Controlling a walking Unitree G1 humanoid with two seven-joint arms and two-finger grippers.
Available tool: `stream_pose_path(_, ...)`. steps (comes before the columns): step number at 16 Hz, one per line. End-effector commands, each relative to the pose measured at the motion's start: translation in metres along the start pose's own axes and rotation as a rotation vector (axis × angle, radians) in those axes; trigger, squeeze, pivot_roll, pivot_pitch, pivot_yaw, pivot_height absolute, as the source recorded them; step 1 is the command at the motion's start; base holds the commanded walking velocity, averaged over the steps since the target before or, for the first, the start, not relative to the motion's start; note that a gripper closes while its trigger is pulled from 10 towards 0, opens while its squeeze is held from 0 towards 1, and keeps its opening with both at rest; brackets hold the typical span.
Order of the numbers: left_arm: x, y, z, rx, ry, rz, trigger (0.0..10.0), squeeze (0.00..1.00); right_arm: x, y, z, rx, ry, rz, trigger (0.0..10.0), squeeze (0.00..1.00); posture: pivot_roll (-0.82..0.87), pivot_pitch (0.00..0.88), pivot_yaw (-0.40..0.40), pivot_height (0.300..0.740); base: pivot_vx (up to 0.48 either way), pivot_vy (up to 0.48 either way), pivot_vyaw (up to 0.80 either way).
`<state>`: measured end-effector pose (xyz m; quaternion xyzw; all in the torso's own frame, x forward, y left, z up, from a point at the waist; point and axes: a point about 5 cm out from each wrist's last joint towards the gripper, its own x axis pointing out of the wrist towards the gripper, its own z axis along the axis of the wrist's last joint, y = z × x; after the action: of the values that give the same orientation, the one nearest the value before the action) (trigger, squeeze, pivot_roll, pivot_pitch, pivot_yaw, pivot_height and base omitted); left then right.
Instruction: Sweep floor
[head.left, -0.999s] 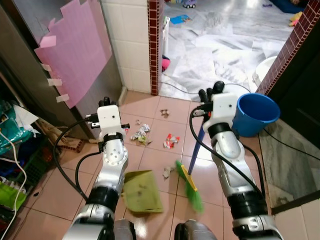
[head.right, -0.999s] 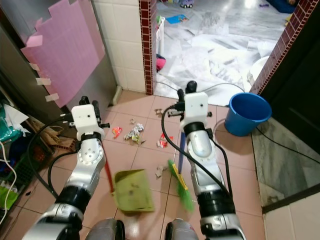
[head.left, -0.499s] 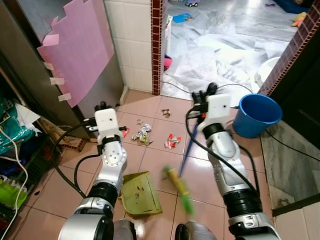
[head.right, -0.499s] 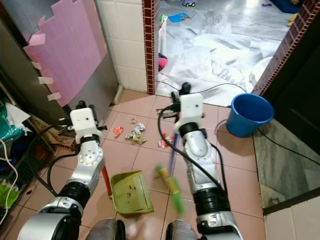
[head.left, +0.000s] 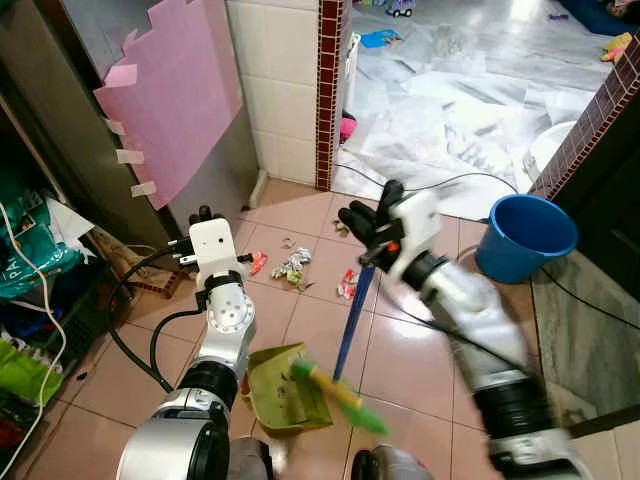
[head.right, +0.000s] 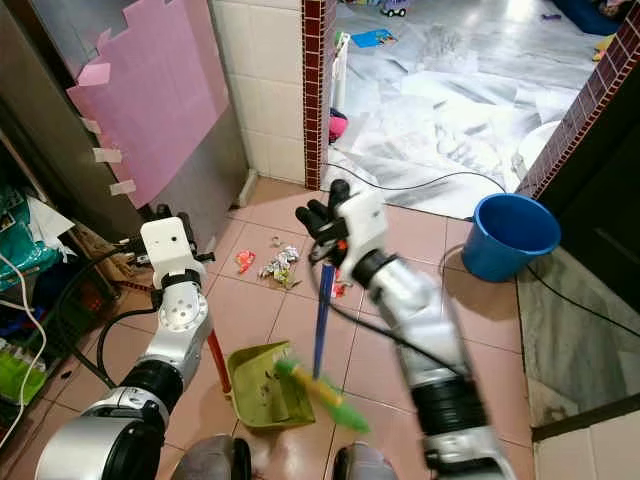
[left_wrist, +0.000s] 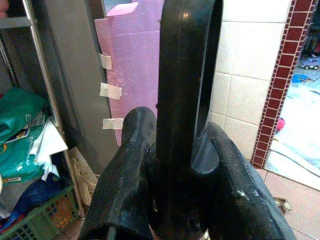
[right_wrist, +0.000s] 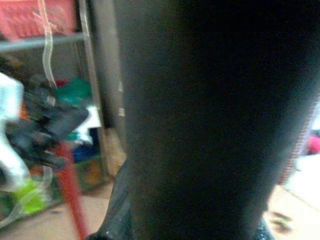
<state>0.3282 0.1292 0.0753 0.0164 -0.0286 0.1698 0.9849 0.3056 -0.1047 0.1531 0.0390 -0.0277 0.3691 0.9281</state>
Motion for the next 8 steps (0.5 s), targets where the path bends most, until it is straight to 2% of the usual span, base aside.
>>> stream_pose_path(1, -0.005, -0.003, -0.01, 0.012, 0.055, -0.018, 10.0, 0.0, 0.005, 0.008, 0.016, 0.072, -0.06, 0.089, 10.0, 0.0, -0.08, 0.057, 0.016, 0.74, 0.0, 0.0, 0.0)
stream_pose_path(3, -0.005, -0.004, -0.01, 0.008, 0.061, -0.034, 10.0, 0.0, 0.009, 0.003, 0.042, 0.112, -0.142, 0.106, 10.0, 0.0, -0.08, 0.057, 0.016, 0.74, 0.0, 0.0, 0.0)
stream_pose_path(6, -0.006, -0.008, -0.01, 0.001, 0.066, -0.061, 10.0, 0.0, 0.012, -0.019, 0.061, 0.04, -0.218, -0.062, 10.0, 0.0, -0.08, 0.051, 0.016, 0.74, 0.0, 0.0, 0.0)
stream_pose_path(7, -0.006, -0.009, -0.011, -0.004, 0.075, -0.077, 10.0, 0.0, 0.011, -0.031, 0.07, 0.001, -0.255, -0.165, 10.0, 0.0, -0.08, 0.051, 0.016, 0.74, 0.0, 0.0, 0.0)
stream_pose_path(8, -0.006, -0.01, -0.012, -0.014, 0.085, -0.096, 10.0, 0.0, 0.009, -0.037, 0.078, -0.082, -0.276, -0.228, 10.0, 0.0, -0.08, 0.052, 0.018, 0.74, 0.0, 0.0, 0.0)
